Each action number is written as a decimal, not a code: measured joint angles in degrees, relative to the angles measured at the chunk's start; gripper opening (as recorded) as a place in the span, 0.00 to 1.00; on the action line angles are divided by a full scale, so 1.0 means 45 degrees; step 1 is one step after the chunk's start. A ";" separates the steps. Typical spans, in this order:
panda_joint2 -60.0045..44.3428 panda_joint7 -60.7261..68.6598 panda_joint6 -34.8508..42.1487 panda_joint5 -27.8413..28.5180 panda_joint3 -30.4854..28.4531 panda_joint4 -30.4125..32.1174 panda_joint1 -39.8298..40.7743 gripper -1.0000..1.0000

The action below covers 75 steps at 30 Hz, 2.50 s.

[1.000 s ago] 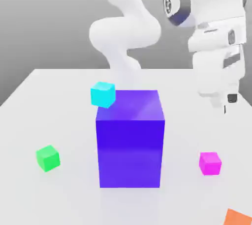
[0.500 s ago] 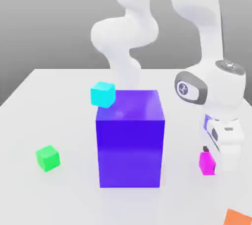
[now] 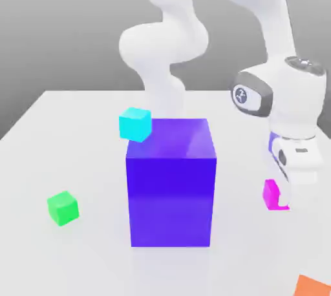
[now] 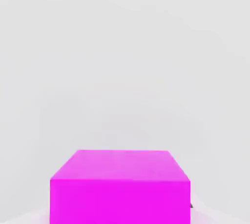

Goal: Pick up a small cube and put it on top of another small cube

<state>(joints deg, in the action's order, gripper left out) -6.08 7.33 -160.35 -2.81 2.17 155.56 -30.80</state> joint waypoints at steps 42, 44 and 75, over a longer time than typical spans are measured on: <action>0.2146 1.2345 0.0607 -0.3388 -0.3489 -0.0760 0.9785 0.00; 0.2382 1.3099 0.0759 -0.2517 -0.3701 -0.0360 1.0238 0.00; -0.0042 1.8744 -0.1408 -0.0911 -0.3858 0.1150 1.1924 1.00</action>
